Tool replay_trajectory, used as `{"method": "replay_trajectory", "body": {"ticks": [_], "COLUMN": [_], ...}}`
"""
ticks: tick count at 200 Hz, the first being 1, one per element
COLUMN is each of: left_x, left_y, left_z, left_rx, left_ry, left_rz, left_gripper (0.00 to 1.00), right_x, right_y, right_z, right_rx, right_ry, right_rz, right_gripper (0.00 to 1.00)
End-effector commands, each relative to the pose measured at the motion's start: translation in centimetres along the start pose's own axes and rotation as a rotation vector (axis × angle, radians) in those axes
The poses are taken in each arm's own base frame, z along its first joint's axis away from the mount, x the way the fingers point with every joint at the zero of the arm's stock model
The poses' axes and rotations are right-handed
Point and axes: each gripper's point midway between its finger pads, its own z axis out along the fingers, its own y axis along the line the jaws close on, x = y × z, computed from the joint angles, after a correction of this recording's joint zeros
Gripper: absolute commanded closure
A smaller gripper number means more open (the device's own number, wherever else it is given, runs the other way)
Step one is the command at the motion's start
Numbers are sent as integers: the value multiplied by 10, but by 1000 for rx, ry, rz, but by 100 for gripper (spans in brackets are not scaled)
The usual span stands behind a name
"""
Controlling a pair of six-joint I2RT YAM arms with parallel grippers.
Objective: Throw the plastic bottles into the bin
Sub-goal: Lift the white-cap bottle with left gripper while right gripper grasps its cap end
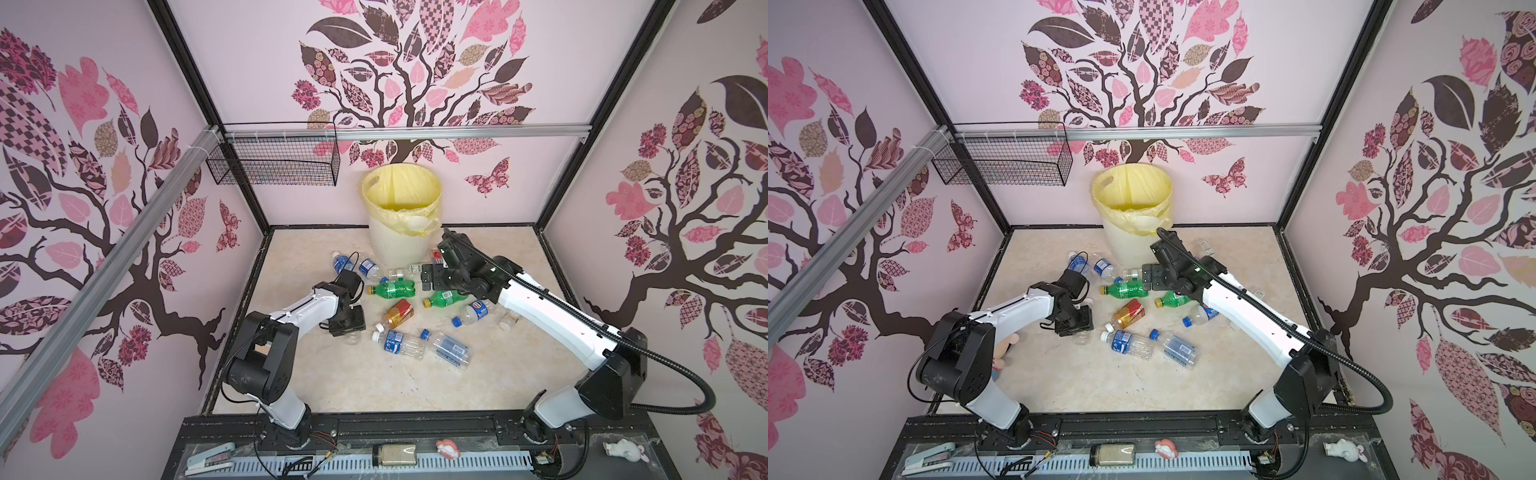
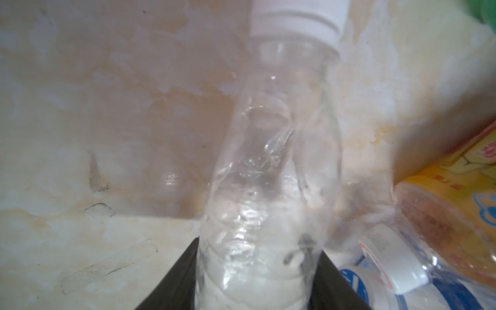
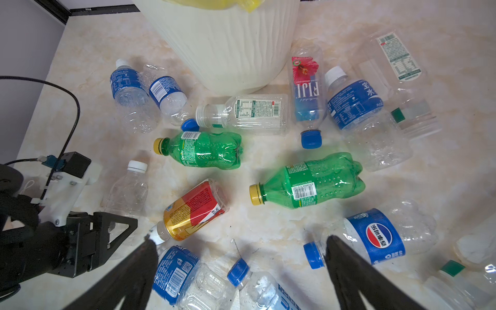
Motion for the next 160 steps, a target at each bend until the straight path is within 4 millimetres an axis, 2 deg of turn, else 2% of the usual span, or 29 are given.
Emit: {"method": "replay_trajectory", "body": {"ticks": [1, 39, 73, 105, 144, 160], "left_x": [0, 0, -7, -17, -25, -23], "left_y": [-2, -9, -29, -47, -83, -107], "left_z": [-6, -19, -43, -72, -114, -128], "left_rx": [21, 67, 181, 267, 393, 454], "left_ry": [-3, -28, -82, -146, -219, -244], "left_rz": [17, 23, 16, 19, 78, 124], "left_gripper": [46, 47, 48, 48, 48, 48], "right_x": [-5, -5, -6, -15, -26, -26], "right_y": [7, 13, 15, 16, 27, 35], "right_z": [-3, 1, 8, 11, 10, 8], "right_rx": [-12, -41, -76, -98, -197, -243], "right_ry": [12, 36, 66, 76, 95, 103], "right_rz": [4, 19, 70, 92, 160, 175], "right_gripper": [0, 0, 0, 0, 1, 0]}}
